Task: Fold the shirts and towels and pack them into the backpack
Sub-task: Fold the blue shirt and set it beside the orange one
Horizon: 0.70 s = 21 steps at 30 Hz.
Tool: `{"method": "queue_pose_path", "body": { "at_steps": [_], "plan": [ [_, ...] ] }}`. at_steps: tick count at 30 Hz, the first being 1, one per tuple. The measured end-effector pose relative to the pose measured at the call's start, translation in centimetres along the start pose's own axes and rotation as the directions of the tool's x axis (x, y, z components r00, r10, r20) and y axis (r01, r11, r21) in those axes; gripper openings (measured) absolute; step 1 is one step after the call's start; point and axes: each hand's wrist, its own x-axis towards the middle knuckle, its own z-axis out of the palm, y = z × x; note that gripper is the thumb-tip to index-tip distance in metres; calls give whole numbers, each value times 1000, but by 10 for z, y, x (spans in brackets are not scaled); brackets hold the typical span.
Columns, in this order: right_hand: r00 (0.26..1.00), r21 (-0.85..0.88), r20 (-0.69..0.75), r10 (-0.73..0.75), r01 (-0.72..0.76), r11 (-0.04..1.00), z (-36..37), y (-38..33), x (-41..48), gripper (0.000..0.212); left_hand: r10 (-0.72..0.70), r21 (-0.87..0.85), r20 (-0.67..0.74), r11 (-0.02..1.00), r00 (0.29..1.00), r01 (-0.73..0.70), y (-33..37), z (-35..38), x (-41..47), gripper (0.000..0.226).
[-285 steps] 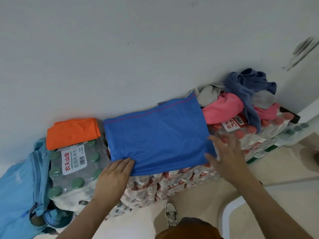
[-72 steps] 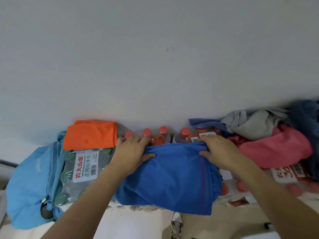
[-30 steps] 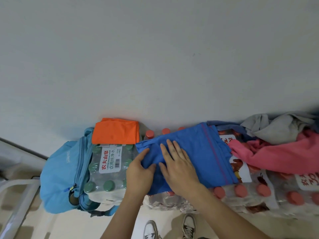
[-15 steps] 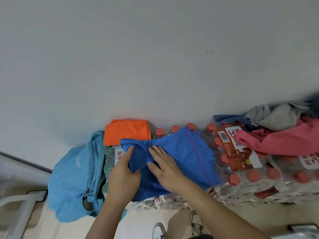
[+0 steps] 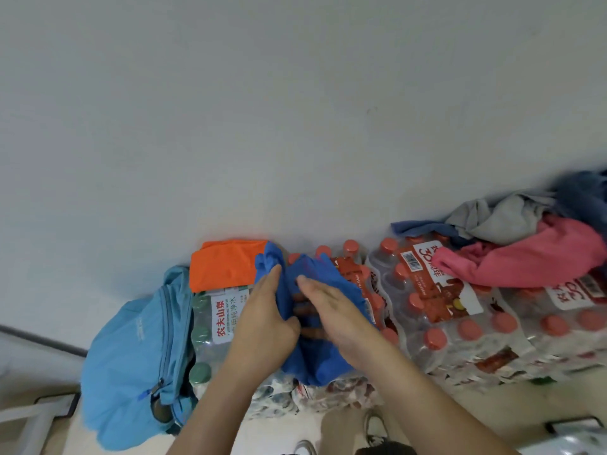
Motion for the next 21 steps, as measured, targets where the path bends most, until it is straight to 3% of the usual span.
{"method": "queue_pose_path", "body": {
  "at_steps": [2, 6, 10, 12, 13, 15, 17, 21],
  "plan": [
    [1000, -37, 21, 2, -1, 999, -14, -6, -6, 21, 25, -63, 51, 998, 998, -22, 12, 11, -1, 81],
    [998, -151, -50, 41, -48, 987, -27, -1, -8, 23, -35, -352, 203, 930, 979, 107, 19, 28, 0, 84],
    [995, -364, -91, -27, -8, 931, -34, 2, -9, 64, 21, -412, 269, 906, 963, 96, 1, 30, 3, 89],
    [993, -478, -67, -94, 50, 877, -33, 0, -9, 67, 196, -178, 154, 970, 968, -168, -3, 22, 14, 95],
    [992, -521, -41, -117, 78, 850, -33, -1, -9, 68, 327, 31, 133, 942, 936, -334, -6, 16, 23, 99],
    [992, -588, -13, -125, 94, 803, -36, 0, -9, 69, 488, 429, 252, 718, 836, -549, -9, 7, 48, 103],
    [992, -632, -20, -127, 86, 770, -38, 1, -10, 65, 431, 593, 452, 509, 781, -624, -1, 2, 68, 86],
    [953, -711, -168, -251, 59, 701, -45, 11, -18, 50, 335, 628, 637, 296, 694, -720, 15, -5, 100, 36]
  ]
}}
